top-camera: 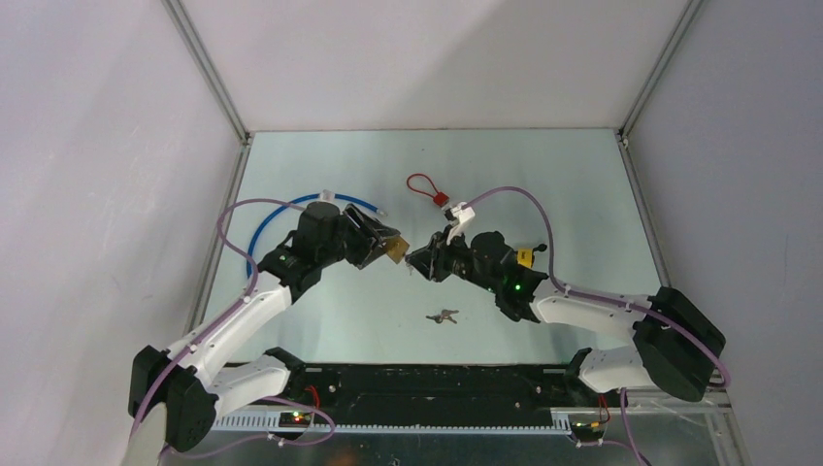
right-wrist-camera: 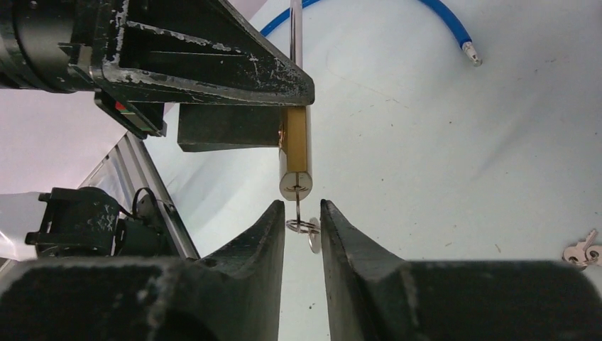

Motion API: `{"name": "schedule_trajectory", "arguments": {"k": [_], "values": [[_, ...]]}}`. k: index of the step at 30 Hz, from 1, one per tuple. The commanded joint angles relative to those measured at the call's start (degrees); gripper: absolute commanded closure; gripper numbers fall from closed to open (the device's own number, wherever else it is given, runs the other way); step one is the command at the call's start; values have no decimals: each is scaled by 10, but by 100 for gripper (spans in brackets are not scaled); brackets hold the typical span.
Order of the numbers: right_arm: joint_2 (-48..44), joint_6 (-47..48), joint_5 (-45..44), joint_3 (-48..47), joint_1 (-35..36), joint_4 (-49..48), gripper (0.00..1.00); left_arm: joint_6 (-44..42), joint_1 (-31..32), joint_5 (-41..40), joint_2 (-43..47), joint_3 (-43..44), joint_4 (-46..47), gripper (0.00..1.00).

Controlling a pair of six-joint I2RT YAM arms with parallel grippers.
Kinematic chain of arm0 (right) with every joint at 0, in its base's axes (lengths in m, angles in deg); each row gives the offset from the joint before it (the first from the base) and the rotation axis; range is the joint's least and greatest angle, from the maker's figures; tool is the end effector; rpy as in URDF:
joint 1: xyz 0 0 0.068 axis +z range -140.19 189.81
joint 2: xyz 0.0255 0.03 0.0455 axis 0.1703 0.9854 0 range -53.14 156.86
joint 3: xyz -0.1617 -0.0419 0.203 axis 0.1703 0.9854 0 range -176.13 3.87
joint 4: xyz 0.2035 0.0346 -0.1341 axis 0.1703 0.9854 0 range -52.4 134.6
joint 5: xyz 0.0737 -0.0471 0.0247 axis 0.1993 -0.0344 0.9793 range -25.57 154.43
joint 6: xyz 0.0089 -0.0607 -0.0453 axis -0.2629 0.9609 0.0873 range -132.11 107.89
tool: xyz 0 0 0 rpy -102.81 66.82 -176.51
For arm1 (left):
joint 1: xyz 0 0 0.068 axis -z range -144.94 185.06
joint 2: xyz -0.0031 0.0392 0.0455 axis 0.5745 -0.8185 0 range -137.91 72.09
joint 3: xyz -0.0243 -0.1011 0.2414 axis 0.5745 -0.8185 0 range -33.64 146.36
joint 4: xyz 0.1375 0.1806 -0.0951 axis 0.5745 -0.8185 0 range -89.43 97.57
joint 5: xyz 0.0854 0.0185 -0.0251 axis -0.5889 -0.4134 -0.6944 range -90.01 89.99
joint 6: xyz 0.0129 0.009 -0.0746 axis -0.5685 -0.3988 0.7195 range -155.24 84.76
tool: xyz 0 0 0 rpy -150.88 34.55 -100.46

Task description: Unlock with the key

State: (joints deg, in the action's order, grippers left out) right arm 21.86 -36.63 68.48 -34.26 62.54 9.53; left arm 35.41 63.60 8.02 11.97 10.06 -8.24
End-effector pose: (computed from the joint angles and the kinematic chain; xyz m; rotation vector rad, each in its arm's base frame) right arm 0.1841 0.2495 0.2482 -0.5031 1.7730 1.0364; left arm 0.2122 -0.1257 0.2529 -0.7624 2.2342 -1.0984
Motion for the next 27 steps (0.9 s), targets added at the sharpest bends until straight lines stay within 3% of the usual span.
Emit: {"name": "schedule_trajectory", "arguments": {"k": [1,10,14,20,27], "values": [[11,14,-20,-29,7,-11,74,17,-1,16,12,38,40,100],[29,11,-23,-39,15,-8,85,24,-1,15,18,34,40,100],[36,9,-27,-45,17,-10,100,32,1,14,26,28,40,100],[36,-6,-23,-53,14,-31,100,44,16,12,37,21,41,100],[48,-200,96,-54,-37,-58,100,42,18,19,73,18,60,100]]}}
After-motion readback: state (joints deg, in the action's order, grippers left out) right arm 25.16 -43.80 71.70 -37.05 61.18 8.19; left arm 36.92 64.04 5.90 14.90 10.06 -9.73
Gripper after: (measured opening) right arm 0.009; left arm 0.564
